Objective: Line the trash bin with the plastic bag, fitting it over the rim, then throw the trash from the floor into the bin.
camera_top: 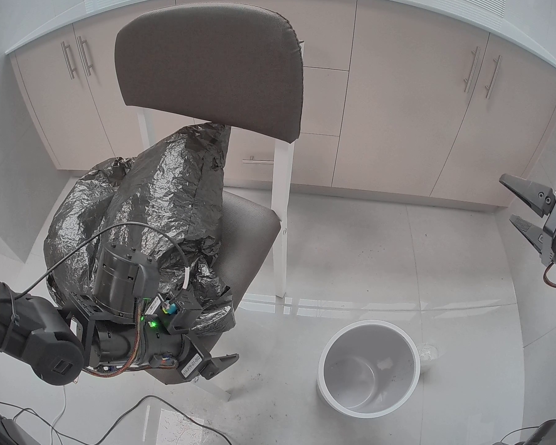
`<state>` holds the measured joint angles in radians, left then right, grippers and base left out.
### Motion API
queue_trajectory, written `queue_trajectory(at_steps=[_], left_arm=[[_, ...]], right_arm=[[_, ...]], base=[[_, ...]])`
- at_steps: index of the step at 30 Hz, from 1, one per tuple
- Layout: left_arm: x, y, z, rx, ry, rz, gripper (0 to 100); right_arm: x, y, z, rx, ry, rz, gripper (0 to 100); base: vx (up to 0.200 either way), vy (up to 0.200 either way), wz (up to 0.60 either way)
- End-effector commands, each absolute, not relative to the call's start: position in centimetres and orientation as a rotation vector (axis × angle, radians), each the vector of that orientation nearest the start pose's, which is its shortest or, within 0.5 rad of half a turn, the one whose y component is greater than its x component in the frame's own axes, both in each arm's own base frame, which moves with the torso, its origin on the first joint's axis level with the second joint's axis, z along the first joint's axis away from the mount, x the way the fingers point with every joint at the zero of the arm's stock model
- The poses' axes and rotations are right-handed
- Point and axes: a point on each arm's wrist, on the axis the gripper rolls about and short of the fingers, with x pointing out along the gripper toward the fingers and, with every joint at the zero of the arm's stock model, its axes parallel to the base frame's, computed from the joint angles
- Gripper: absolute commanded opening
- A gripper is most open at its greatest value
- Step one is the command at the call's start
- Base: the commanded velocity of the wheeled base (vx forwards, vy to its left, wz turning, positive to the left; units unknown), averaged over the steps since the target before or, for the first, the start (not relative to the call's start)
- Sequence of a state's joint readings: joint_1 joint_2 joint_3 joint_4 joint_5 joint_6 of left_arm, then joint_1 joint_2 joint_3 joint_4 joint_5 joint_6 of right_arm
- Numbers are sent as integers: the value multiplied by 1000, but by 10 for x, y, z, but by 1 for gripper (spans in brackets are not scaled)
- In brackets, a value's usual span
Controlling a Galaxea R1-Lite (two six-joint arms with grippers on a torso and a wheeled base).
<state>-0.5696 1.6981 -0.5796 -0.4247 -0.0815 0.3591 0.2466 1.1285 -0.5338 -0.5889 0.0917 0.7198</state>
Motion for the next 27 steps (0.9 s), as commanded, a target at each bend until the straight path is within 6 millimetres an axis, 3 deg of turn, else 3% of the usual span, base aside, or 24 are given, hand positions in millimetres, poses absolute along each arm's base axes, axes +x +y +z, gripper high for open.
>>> queue_trajectory(at_steps=[1, 11, 12, 18, 27], left_arm=[[220, -143, 106, 505, 574, -746, 100], [225, -145, 100, 508, 583, -733, 100], [227, -146, 99, 516, 575, -707, 0], [228, -147, 98, 514, 544, -701, 0], [222, -144, 119, 480, 436, -688, 0]], right_arm=[[154, 41, 236, 713, 120, 325, 100], [154, 41, 236, 712, 122, 324, 100], [154, 41, 236, 713, 120, 325, 100], [152, 40, 237, 714, 116, 326, 100], [153, 41, 236, 714, 121, 325, 100]], base=[[0, 0, 0], [0, 0, 0], [0, 0, 0], [0, 0, 0], [0, 0, 0]])
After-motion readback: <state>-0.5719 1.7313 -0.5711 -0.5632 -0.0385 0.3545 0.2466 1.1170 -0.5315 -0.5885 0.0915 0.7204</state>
